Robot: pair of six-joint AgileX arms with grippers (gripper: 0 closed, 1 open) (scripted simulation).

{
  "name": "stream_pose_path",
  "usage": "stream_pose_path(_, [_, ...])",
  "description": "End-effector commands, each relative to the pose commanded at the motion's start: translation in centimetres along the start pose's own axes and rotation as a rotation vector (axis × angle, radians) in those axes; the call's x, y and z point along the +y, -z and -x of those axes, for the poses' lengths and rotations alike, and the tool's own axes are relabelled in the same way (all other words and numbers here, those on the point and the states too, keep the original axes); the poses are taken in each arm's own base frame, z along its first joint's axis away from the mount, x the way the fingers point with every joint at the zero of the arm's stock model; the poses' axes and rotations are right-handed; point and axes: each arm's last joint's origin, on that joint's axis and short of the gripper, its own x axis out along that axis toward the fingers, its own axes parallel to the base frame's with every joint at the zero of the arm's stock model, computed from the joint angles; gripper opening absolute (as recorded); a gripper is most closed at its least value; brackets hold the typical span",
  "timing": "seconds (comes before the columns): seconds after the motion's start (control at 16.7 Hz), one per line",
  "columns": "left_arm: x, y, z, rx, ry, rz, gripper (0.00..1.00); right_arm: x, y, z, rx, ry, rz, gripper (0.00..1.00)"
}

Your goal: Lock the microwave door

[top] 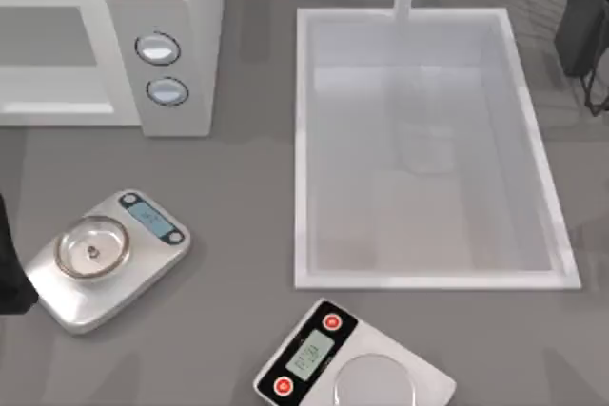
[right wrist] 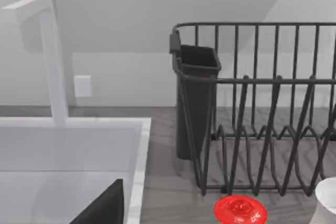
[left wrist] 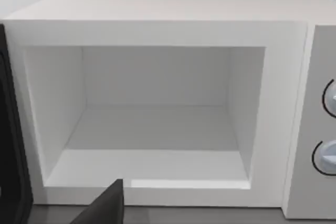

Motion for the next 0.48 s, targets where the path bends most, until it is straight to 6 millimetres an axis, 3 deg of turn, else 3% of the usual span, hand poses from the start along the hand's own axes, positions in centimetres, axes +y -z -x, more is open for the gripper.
stream_pose_path(0.06, [0.00, 0.00, 0.00, 0.000, 0.000, 0.000, 1.00, 0.00, 0.00, 0.00, 0.000, 0.000, 0.000, 1.00])
stream_pose_path(0.48, [0.00, 0.00, 0.00, 0.000, 0.000, 0.000, 0.47, 0.00, 0.00, 0.00, 0.000, 0.000, 0.000, 1.00])
